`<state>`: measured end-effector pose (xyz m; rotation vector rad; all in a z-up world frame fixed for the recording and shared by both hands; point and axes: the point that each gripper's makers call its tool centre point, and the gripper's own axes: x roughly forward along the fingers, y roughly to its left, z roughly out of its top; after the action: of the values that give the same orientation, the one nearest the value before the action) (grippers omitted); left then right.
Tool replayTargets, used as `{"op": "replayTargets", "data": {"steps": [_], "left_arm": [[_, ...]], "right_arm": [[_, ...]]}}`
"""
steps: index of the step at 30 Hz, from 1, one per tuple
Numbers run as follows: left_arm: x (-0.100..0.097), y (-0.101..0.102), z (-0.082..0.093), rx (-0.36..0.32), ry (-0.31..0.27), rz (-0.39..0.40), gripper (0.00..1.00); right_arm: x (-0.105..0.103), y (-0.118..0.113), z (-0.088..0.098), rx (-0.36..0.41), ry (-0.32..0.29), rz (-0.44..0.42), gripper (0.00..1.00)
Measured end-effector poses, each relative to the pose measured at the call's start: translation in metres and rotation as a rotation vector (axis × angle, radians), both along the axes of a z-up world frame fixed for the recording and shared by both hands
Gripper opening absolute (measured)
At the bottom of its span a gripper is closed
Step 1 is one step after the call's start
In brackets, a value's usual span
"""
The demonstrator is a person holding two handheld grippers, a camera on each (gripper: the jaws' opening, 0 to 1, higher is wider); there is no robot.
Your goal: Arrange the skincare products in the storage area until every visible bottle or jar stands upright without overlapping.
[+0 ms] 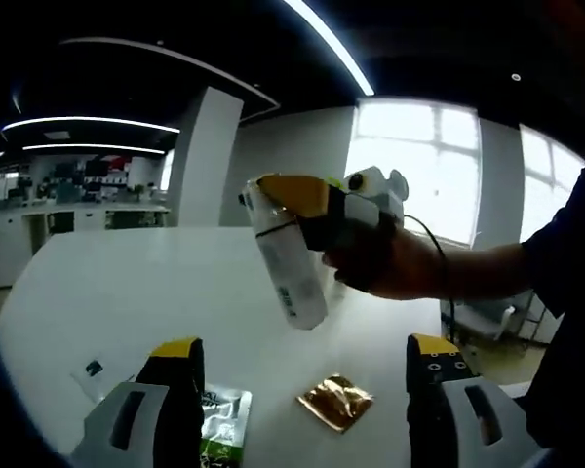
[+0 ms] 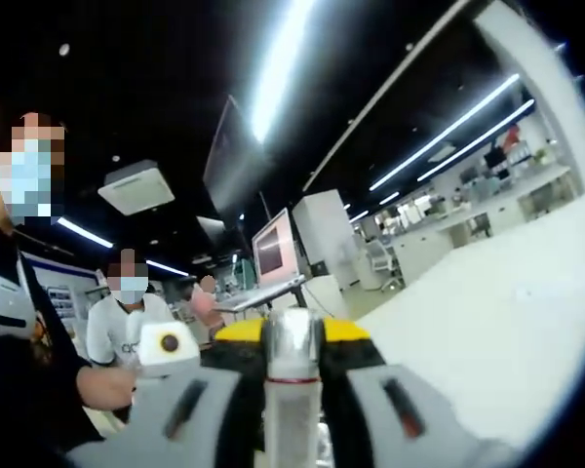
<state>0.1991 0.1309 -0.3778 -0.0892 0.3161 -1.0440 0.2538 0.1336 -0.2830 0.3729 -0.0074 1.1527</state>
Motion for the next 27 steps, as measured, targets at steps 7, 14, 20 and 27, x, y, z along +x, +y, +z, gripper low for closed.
{"op": "replayTargets", "data": {"steps": [7,14,20,27], "left_arm": [[0.003,-0.009,0.007,-0.019,-0.008,-0.033,0.82],[0.004,-0.015,0.011,-0.030,-0.028,-0.054,0.82],[0.004,-0.018,0.014,-0.038,-0.043,-0.069,0.76],[-0.002,-0.024,0.015,-0.056,-0.054,-0.106,0.64]], "right_arm": [[-0.006,0.002,0.002,-0.007,-0.011,0.014,0.19],[-0.012,0.006,0.006,-0.008,-0.020,0.029,0.19],[-0.015,0.008,0.004,-0.001,-0.012,0.040,0.19],[-0.019,0.010,0.006,0.004,-0.016,0.060,0.19]]}}
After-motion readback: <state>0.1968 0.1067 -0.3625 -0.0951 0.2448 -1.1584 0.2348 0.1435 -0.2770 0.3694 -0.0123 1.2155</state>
